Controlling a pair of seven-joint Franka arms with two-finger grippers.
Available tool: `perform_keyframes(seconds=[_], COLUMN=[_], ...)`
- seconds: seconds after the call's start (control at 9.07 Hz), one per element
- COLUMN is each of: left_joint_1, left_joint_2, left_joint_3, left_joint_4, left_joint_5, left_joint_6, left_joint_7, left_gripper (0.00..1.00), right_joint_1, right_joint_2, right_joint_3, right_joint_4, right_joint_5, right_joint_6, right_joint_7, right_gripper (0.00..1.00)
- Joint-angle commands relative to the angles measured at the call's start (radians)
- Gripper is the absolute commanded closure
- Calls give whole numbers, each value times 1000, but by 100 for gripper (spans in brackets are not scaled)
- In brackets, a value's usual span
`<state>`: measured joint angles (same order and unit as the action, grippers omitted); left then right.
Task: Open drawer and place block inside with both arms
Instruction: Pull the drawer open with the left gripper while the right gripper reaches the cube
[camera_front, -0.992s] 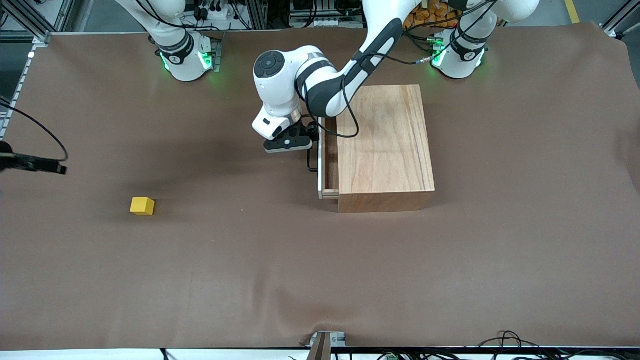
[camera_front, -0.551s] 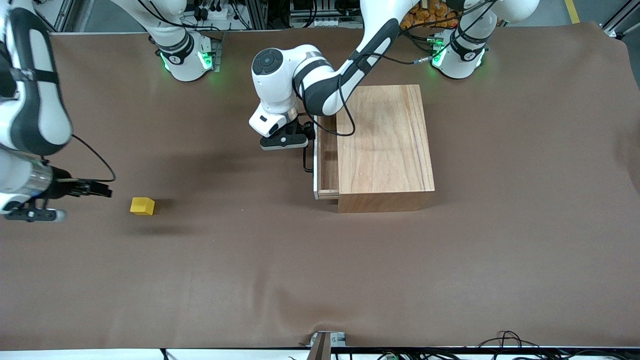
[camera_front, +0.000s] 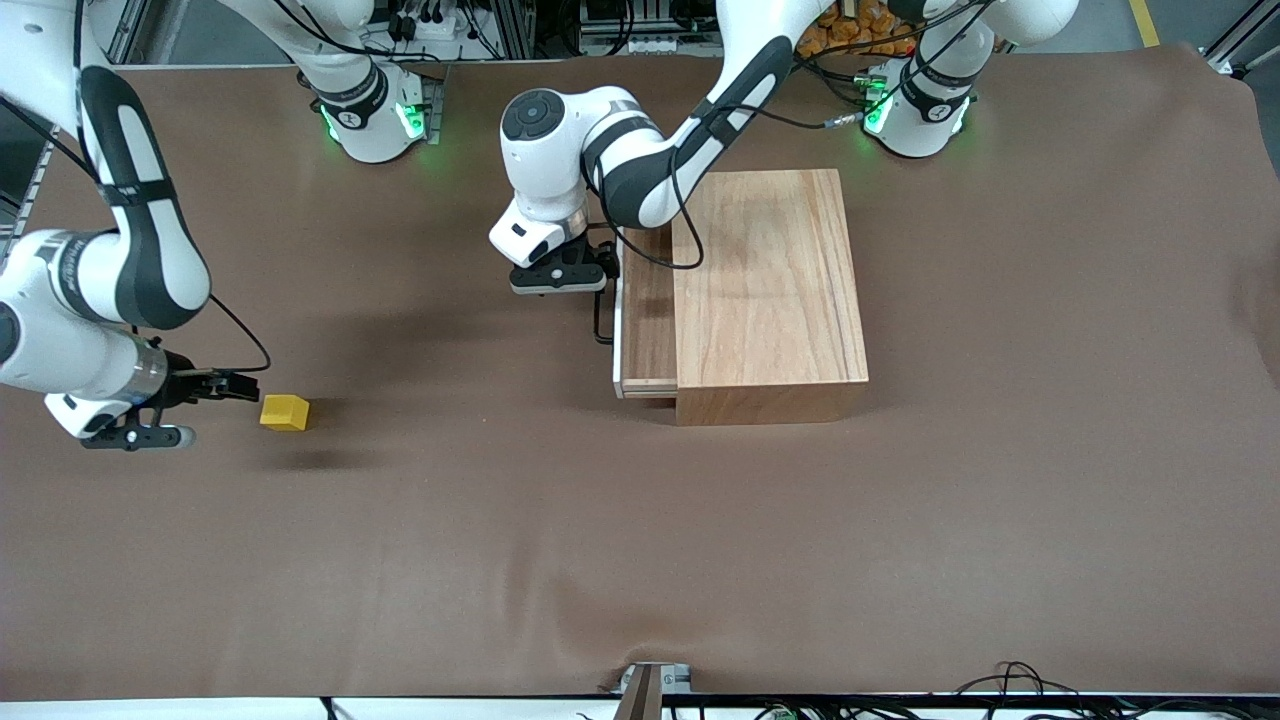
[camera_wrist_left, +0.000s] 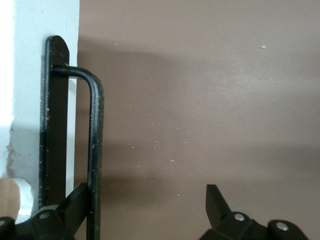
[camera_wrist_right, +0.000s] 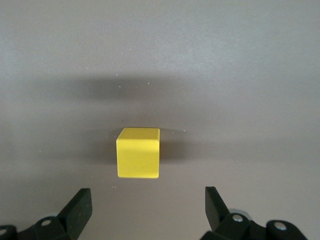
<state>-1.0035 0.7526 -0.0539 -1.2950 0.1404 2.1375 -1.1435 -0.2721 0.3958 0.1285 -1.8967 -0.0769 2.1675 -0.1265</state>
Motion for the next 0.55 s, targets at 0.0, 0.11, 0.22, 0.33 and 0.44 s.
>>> perform_keyframes(seconds=[0.0, 0.11, 0.22, 0.33, 0.44], left_joint_1=[-43, -49, -50, -59, -64], left_joint_2=[51, 54, 53, 51, 51], left_joint_3=[-9, -9, -11, -11, -12], left_joint_4=[28, 29, 31, 34, 36], left_joint_5=[-21, -21, -21, -21, -21], left_joint_6=[122, 133, 142, 148, 163], left_joint_7=[-16, -16, -16, -15, -18], left_gripper=[0, 0, 0, 0, 0], right_joint_1=[7, 7, 7, 5, 2], right_joint_2=[37, 63, 99, 136, 156], right_joint_3=[2, 2, 2, 2, 2], right_joint_4=[7, 7, 7, 7, 7], right_joint_5=[-27, -27, -27, -26, -24], right_joint_6=[35, 69, 116, 132, 133], right_joint_7=[-7, -10, -10, -10, -8], right_gripper=[0, 0, 0, 0, 0])
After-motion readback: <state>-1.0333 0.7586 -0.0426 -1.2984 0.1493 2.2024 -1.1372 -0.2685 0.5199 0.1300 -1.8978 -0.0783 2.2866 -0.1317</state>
